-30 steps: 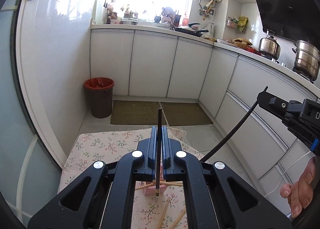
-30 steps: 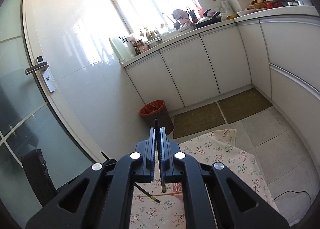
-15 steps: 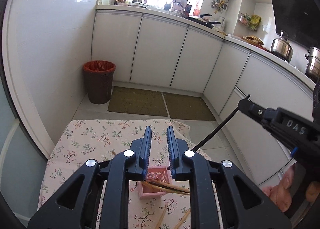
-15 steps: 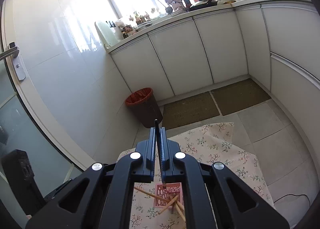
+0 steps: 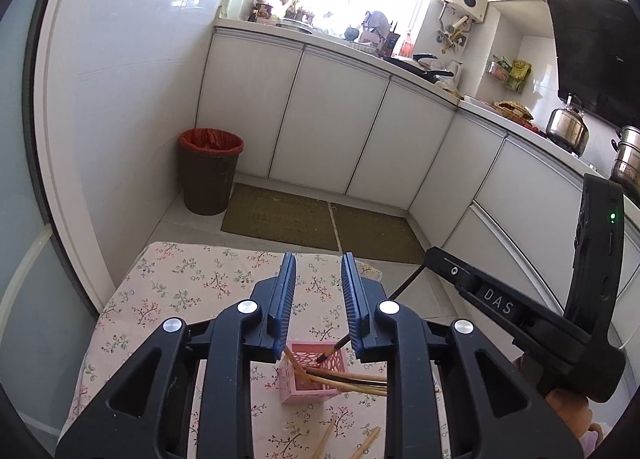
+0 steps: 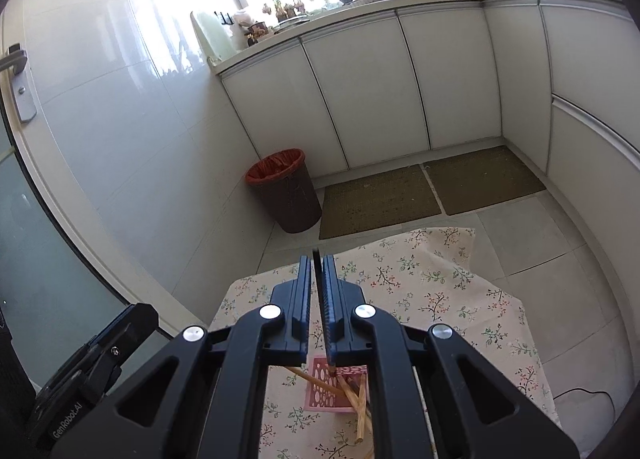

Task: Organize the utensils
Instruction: 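Open both tools to drop the chopsticks into the pink holder, then move both tools back toward the remaining chopsticks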

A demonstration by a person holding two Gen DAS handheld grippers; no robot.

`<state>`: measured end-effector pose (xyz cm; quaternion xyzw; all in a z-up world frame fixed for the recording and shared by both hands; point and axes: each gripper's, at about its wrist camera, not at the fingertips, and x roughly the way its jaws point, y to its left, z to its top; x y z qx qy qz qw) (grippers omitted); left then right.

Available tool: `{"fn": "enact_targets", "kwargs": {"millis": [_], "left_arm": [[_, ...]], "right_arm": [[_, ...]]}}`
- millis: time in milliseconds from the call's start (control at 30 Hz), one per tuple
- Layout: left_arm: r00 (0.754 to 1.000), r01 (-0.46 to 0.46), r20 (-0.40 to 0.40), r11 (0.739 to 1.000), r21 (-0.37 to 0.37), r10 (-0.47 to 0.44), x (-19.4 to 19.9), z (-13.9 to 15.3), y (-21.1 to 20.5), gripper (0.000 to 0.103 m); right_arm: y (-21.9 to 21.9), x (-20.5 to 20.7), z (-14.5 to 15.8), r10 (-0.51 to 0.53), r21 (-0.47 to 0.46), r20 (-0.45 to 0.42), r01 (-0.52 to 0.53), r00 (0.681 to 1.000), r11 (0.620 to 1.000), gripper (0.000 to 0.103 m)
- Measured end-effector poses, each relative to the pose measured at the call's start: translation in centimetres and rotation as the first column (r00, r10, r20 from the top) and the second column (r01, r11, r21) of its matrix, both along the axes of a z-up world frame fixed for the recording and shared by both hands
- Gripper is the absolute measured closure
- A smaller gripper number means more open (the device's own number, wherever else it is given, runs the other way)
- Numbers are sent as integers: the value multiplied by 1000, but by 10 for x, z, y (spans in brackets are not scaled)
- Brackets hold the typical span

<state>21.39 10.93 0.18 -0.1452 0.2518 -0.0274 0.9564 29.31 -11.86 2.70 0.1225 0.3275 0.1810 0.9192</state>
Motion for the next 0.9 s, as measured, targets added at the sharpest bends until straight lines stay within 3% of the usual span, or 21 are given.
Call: {"fn": "enact_targets", "kwargs": {"millis": [300,467,500,567,633,733,900], "left_arm": [[1000,1,-15,1000,-3,-1,-3,-2,4,79],[1000,20,-22,1000,22,-20,-12,0,-7,69],[1000,21,-23,999,29,-21,-14,0,-9,64],[999,19,-30,999,47,-17,-19,-2,-12,56],[999,11,-43,998,57,-9,-24,-6,-14,46],[998,3,-62,998,65,1,-32,-11,-15,43],[997,-1,-82,997,82,8,-45,-19,-19,30]], "right_arm": [[-2,-14,-1,-12,-38,5,13,1000,999,94],[-9,-36,3,-13,-63,22,14,1000,998,90],[-11,-41,4,-16,-63,25,17,1000,998,86],[-19,-52,5,-34,-55,38,36,999,998,59],[-28,-64,4,-60,-49,50,63,997,997,49],[-40,-78,3,-93,-59,50,96,994,994,44],[-56,-102,-2,-158,-73,69,163,985,984,24]]}}
